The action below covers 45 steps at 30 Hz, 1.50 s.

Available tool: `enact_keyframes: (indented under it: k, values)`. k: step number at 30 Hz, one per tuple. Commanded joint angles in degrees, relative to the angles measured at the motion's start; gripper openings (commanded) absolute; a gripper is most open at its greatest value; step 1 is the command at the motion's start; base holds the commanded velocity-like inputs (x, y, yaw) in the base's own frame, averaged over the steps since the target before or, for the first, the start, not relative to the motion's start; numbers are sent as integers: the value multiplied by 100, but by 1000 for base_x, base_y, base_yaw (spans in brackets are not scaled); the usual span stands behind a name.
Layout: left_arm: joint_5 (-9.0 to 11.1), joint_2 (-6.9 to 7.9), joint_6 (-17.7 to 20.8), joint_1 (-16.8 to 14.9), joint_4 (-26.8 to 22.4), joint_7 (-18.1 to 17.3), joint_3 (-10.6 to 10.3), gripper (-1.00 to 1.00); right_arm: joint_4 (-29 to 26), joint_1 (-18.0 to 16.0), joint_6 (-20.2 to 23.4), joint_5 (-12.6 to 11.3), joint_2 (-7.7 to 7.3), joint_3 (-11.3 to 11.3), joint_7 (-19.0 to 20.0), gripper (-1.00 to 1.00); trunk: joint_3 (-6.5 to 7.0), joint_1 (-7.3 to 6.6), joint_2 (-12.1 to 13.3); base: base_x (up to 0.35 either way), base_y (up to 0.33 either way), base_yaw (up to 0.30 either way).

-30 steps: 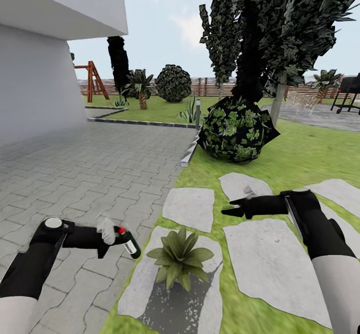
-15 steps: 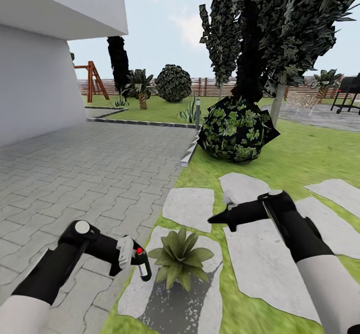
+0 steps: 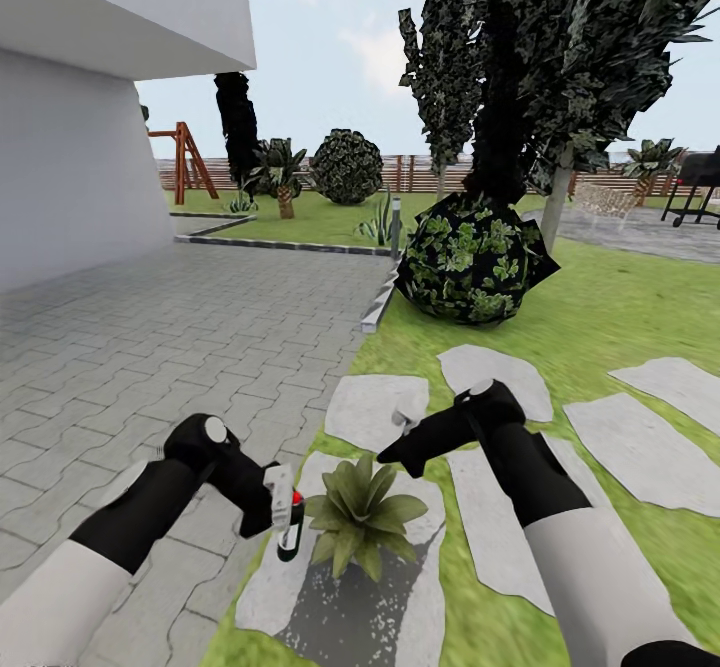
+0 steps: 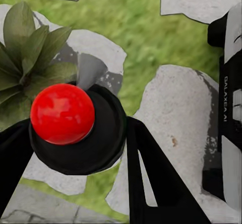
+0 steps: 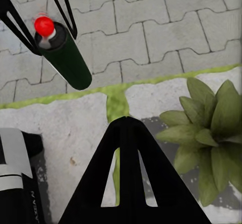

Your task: Pick up the pesticide atomizer in the garden and spray insectifuge to fully cover both potted plants in the garden.

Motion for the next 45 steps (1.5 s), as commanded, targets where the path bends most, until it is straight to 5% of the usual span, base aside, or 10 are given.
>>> enact_keyframes:
  k: [1, 5, 12, 15, 19, 25, 38, 42, 45]
  values:
    - [-100, 0, 83, -9, -6, -27, -52, -100, -9, -4, 61, 52, 8, 13, 40, -100, -6, -1, -3, 0, 0, 0]
    - [-370, -11, 104, -13, 7, -26, -90, -100, -11, -4, 85, 81, 22, 178, 1, -100, -6, -1, -3, 0, 0, 0]
    - [-430, -57, 181, -44, 7, -20, -99, -100, -9, -4, 102, 111, 191, 234, -23, -100, -6, -1, -3, 0, 0, 0]
    - [-434, -236, 185, -55, 2, -18, -110, -100, -5, -4, 98, 120, 196, 235, -30, -100, -6, -1, -3, 0, 0, 0]
    - [-436, -511, 187, -61, 2, -17, -422, -100, -3, -4, 98, 122, 197, 235, -33, -100, -6, -1, -3, 0, 0, 0]
    - [-436, -801, 193, -93, 4, -10, -474, -100, -3, -4, 97, 130, 189, 235, -31, -100, -6, -1, -3, 0, 0, 0]
    - [-436, -821, 318, -369, 10, -11, -472, -100, -2, -4, 97, 131, 189, 265, -19, -100, -6, -1, -3, 0, 0, 0]
    - [-435, -820, 358, -406, 13, -9, -476, -100, -2, -4, 97, 131, 188, 687, -16, -100, -6, -1, -3, 0, 0, 0]
    - [-431, -821, 361, -408, 16, -9, -474, -100, -2, -4, 97, 131, 186, 764, -16, -100, -6, -1, -3, 0, 0, 0]
